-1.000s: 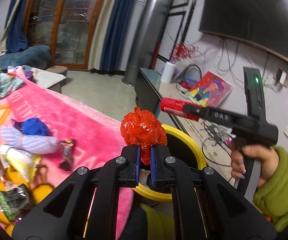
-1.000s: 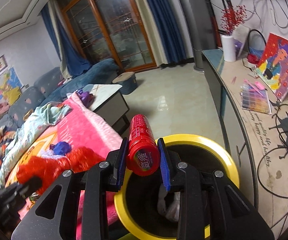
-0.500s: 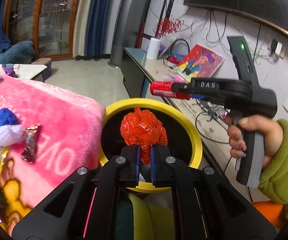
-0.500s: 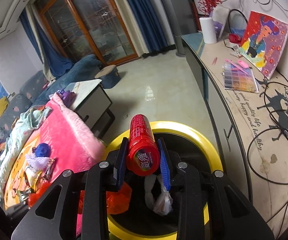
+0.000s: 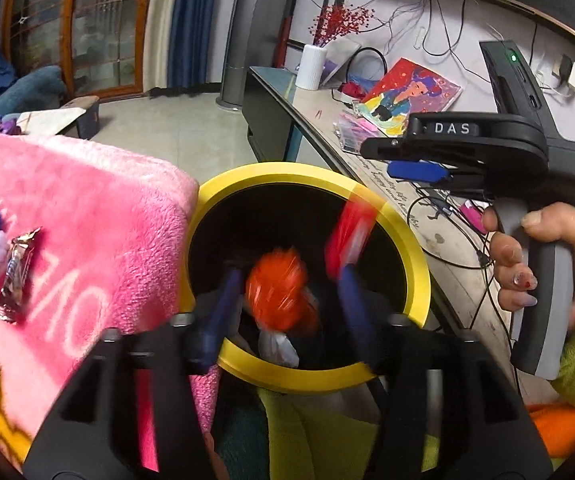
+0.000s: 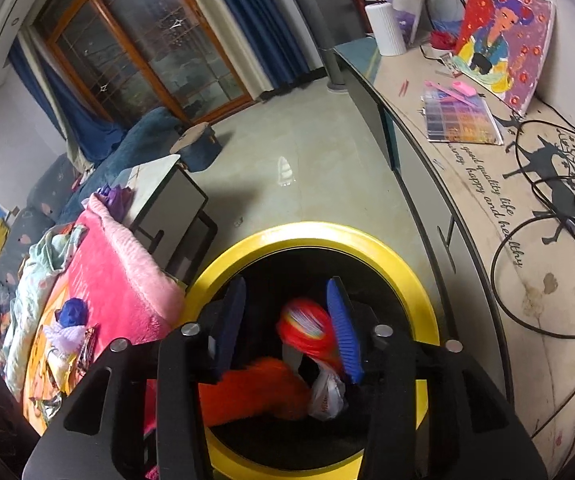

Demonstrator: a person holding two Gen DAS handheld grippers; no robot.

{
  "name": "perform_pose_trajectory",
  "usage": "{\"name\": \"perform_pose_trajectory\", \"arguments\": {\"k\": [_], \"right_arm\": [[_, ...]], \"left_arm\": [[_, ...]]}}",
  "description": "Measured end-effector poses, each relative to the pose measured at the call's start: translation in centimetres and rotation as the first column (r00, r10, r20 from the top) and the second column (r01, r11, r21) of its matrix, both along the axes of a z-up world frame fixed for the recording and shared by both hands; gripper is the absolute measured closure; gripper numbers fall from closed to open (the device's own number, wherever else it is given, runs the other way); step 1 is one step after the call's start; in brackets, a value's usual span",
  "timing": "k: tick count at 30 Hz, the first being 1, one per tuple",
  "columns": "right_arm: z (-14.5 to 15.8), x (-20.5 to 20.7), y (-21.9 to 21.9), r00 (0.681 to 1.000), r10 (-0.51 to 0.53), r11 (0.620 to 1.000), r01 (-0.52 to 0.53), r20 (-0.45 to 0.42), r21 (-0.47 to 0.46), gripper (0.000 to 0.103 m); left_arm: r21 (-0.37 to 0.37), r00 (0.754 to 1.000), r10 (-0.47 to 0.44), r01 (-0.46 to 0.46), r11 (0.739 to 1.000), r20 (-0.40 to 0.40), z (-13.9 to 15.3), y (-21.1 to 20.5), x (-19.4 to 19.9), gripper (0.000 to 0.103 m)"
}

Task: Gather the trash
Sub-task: 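Open both tools to drop the red bag and red tube into the bin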

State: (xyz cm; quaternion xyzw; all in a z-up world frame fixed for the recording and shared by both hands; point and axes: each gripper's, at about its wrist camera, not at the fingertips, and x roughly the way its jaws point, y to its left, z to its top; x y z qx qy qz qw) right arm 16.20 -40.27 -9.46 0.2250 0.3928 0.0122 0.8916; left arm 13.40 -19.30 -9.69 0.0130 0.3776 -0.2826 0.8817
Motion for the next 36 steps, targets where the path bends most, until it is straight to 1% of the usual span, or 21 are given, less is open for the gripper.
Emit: {"name": "perform_pose_trajectory", "arguments": {"k": [1,2,3,4,6,7,13,18,26,36], "right_arm": [[-0.1,0.0,0.0,1.0,-0.001,1.0,0.001,-0.003,-0.005,0.061],[-0.1,0.1,0.0,1.0,0.0,1.0,0.0,-0.006,-0.006,0.061],[-0.2,0.0,0.1,1.0,-0.001,1.0,0.001,-0.007,-0.005,0.06],[-0.2,0.0,0.2,1.0,-0.001,1.0,0.001,-0.008,-0.009,0.059],[0.0,-0.1,0.5,1.0,0.004,1.0,-0.004,-0.002,-0.021,0.058],[0.3,-0.1,0.7,1.0,0.008,1.0,-0.008,0.006,-0.029,0.057],[1.9,-0.7,2.3,0.997,0.042,0.996,-0.036,0.065,-0.086,0.048],[3.1,-1.3,3.9,0.991,0.078,0.99,-0.065,0.107,-0.124,0.044],[4.6,-2.1,6.1,0.979,0.128,0.981,-0.102,0.157,-0.167,0.043],[5.7,-3.5,8.8,0.956,0.191,0.971,-0.15,0.225,-0.189,0.042]], "left_arm": [[-0.002,1.0,0.011,-0.011,1.0,0.003,0.1,0.2,0.0,0.048],[-0.013,1.0,0.023,-0.023,1.0,0.002,0.2,0.6,0.0,0.038],[-0.03,1.0,0.031,-0.031,0.999,0.0,0.4,1.0,0.0,0.029],[-0.049,0.999,0.039,-0.039,0.998,-0.002,0.6,1.4,0.0,0.026],[-0.08,0.998,0.067,-0.067,0.995,-0.002,1.2,2.3,0.1,0.014],[-0.09,0.997,0.082,-0.082,0.993,0.002,1.5,2.7,0.1,0.011],[-0.131,0.986,0.165,-0.159,0.979,0.036,3.2,4.8,-0.4,0.011],[-0.134,0.974,0.21,-0.198,0.971,0.084,4.3,6.1,-1.1,0.011],[-0.144,0.952,0.274,-0.255,0.956,0.133,5.7,7.9,-1.4,0.011],[-0.167,0.912,0.368,-0.34,0.926,0.185,6.9,11.2,-2.4,0.011]]}}
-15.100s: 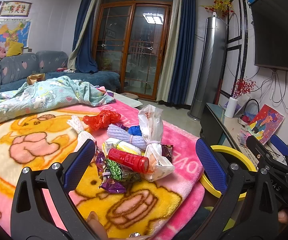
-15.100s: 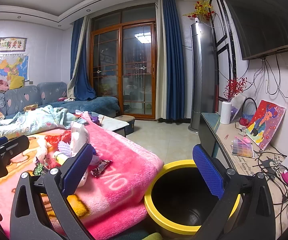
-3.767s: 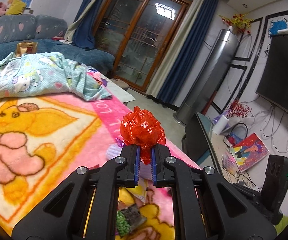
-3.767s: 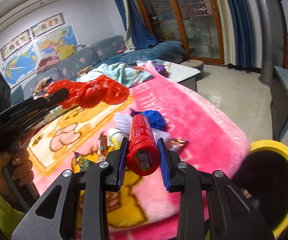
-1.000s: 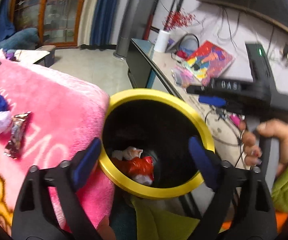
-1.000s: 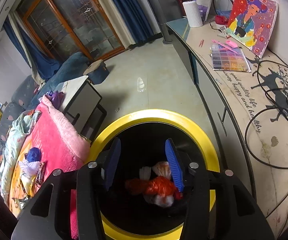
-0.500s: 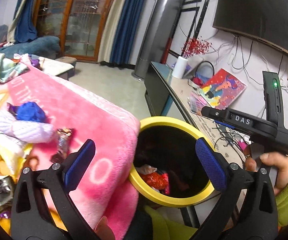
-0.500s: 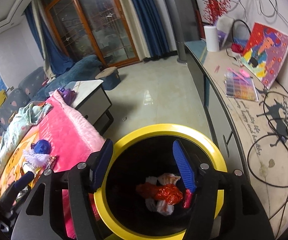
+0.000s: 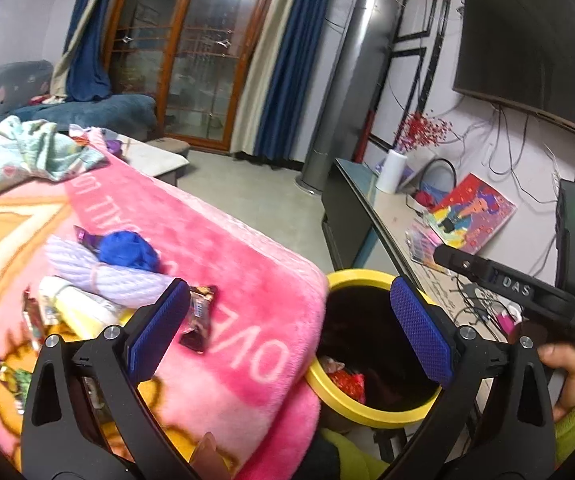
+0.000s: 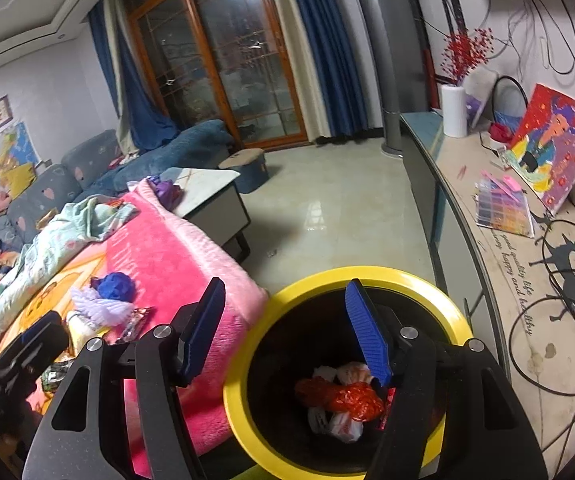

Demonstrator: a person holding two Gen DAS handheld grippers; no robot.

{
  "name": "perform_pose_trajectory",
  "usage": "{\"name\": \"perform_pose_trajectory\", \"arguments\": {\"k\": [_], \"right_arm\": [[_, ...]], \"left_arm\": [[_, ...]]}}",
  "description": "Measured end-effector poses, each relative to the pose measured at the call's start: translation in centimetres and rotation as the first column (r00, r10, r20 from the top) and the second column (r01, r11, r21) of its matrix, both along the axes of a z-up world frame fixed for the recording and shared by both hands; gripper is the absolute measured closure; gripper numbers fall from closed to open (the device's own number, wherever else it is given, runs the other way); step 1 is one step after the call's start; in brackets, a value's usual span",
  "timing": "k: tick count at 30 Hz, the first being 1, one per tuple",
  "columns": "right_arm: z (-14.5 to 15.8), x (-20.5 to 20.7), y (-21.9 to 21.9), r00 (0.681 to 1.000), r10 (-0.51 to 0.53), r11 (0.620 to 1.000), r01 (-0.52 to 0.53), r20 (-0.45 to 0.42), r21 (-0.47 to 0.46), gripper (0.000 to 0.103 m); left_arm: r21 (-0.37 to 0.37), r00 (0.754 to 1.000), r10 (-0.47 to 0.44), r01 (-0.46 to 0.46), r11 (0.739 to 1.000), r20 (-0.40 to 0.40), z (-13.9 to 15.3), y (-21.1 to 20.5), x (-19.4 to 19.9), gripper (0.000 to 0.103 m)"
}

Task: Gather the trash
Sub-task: 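Open both tools to drop the red bag and red tube into the bin, then move the right tool back to the blanket and grasp the green candy wrappers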

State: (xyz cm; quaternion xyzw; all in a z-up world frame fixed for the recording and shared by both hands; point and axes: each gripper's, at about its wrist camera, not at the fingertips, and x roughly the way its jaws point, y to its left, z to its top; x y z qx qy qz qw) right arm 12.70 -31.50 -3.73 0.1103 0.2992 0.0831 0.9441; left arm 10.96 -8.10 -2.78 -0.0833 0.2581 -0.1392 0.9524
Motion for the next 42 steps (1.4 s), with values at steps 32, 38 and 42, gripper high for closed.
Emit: {"name": "perform_pose_trajectory", "arguments": {"k": [32,38,42], "right_arm": [[1.9,-3.7,14.0,0.935,0.347,0.936,-0.342,0.069,-0.079,0.036],[1.5,-4.4,16.7,0.906,0.422,0.906,-0.418,0.047,-0.075,0.035],[0.9,-4.9,18.5,0.884,0.467,0.883,-0.465,0.023,-0.073,0.035]], "left_arm": [[-0.059,0.955,0.289,-0.285,0.957,0.07,2.8,11.9,-3.7,0.011],[-0.08,0.941,0.332,-0.327,0.942,0.064,3.2,14.7,-4.4,0.011],[-0.096,0.93,0.364,-0.358,0.929,0.05,3.3,16.7,-4.9,0.011]]}}
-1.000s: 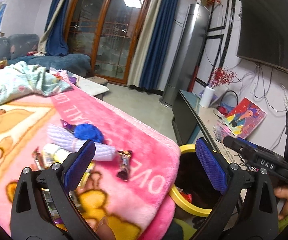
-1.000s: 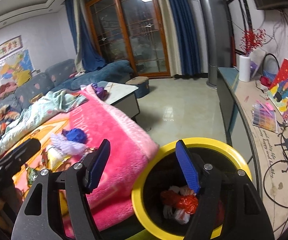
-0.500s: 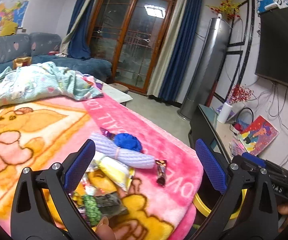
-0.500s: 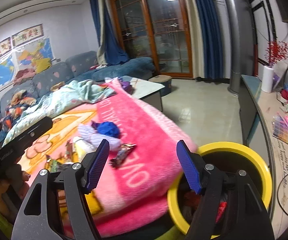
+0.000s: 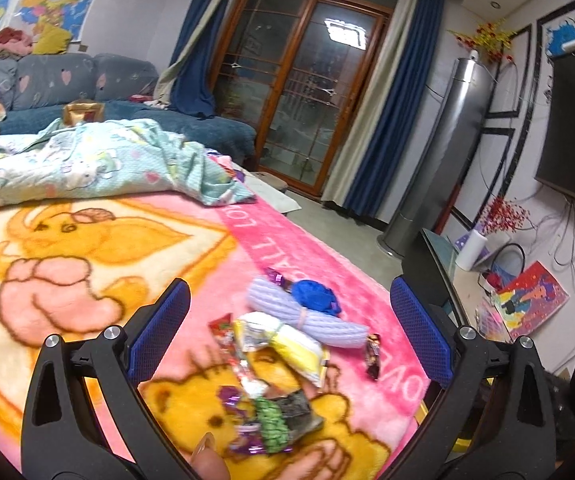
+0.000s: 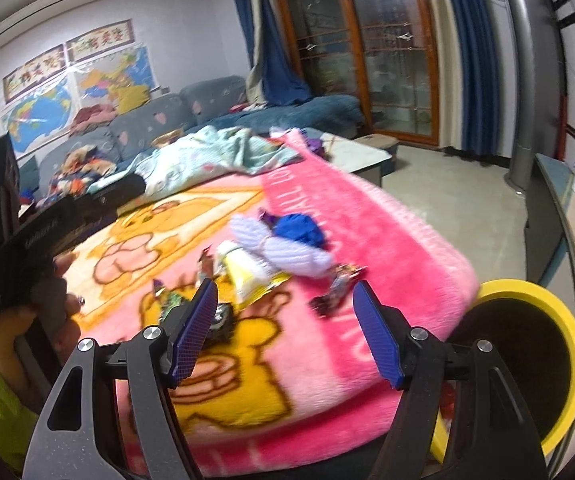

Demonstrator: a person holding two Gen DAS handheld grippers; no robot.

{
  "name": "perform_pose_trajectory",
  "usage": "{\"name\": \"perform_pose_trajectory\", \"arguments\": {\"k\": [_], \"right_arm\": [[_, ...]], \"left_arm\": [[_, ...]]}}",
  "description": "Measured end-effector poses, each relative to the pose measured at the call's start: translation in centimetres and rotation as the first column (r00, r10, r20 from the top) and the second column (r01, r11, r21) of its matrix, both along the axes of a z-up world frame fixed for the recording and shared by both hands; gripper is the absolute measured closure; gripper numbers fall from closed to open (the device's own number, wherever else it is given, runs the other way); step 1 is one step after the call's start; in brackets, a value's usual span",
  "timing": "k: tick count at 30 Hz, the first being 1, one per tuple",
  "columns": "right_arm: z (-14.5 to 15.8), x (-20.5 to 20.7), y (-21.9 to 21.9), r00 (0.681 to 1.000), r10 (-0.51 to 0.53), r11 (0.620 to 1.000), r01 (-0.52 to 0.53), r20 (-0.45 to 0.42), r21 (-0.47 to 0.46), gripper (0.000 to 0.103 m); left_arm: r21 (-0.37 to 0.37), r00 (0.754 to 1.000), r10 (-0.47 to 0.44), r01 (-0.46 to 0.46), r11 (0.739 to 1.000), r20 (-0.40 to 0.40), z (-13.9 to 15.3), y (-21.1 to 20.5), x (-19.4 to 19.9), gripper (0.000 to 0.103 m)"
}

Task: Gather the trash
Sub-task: 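Move the right tool back to the blanket and grasp the green candy wrappers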

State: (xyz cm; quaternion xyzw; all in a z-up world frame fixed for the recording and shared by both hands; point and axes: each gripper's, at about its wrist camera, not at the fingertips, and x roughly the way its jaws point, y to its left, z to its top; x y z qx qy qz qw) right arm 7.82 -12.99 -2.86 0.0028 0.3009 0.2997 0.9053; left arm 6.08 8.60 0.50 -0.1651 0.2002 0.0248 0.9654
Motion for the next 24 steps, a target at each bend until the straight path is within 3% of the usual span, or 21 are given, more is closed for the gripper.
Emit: {"name": "perform_pose_trajectory", "arguments": {"k": [7,15,24], "right_arm": [[-1.3,-0.8,3.4,0.993,0.117,0.992,-0.118,-0.03,-0.036,0.035],[-4.0,-1.6,8.4,0.972,0.232,0.963,-0.236,-0.044,-0.132,0.035],[-6.2,-0.8,11.5,0.956,0.289,0.935,-0.293,-0.052,-0.201,0.036]], "left_arm": [[-0.044,0.998,0.026,-0.028,0.999,-0.048,-0.8,3.2,-0.8,0.012],[-0.12,0.986,-0.033,0.013,0.993,-0.162,-3.4,5.1,-1.5,0.041],[-0.243,0.959,-0.134,0.072,0.967,-0.251,-6.4,5.5,-0.3,0.051]]}}
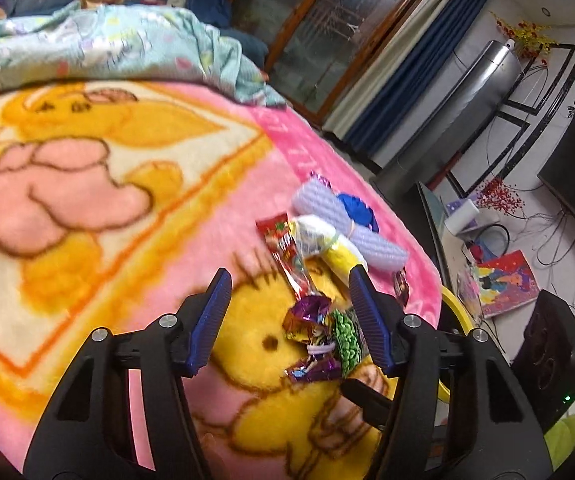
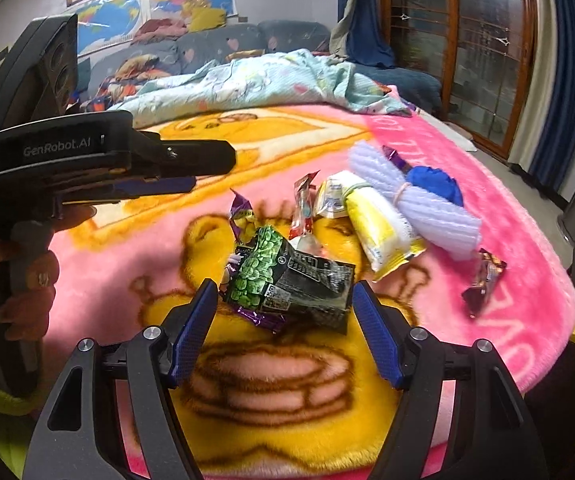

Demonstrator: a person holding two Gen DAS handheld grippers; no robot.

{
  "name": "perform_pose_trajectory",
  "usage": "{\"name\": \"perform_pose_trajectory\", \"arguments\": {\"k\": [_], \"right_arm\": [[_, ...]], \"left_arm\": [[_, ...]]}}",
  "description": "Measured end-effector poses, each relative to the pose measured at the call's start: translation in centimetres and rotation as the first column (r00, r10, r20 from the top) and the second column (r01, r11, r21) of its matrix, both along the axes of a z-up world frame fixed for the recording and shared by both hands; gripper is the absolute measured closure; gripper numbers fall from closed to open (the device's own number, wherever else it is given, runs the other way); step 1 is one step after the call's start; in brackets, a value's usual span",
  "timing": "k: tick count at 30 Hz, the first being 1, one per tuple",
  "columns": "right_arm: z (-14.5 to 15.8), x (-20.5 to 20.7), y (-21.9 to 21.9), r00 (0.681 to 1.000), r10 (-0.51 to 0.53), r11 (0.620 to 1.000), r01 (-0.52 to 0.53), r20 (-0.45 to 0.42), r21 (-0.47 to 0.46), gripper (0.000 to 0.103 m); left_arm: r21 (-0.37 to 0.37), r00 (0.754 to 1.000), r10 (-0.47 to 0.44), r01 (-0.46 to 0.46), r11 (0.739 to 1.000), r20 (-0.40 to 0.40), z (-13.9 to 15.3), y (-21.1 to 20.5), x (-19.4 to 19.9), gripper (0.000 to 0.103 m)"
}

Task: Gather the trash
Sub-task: 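Move the right tool back to the blanket and grasp the green candy wrappers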

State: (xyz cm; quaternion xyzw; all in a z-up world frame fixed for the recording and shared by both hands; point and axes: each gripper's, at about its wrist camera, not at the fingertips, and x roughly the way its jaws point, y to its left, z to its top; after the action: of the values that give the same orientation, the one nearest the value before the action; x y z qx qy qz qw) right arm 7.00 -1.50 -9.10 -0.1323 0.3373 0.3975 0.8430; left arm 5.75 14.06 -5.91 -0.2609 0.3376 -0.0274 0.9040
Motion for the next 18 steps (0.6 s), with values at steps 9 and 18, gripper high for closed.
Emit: {"name": "perform_pose_trajectory", "arguments": {"k": [9,18], "right_arm": [[-0.9,0.6,0.1,1.0,0.011,1.0,-0.011,-0.023,0.007,0.06],[-0.8,1.0,-1.3,0.999,-0.028,0.999,0.029,-0.046,0.025,0.072]], "left_arm": [[-0.059,0.998,-0.047,0.044,0.997,-0.047,-2.1,-0.8,1.7,0.062],[-0.115,0.996,-0.076,0.069,0.991,-0.057,-3.0,-0.8,1.9,0.084]]}}
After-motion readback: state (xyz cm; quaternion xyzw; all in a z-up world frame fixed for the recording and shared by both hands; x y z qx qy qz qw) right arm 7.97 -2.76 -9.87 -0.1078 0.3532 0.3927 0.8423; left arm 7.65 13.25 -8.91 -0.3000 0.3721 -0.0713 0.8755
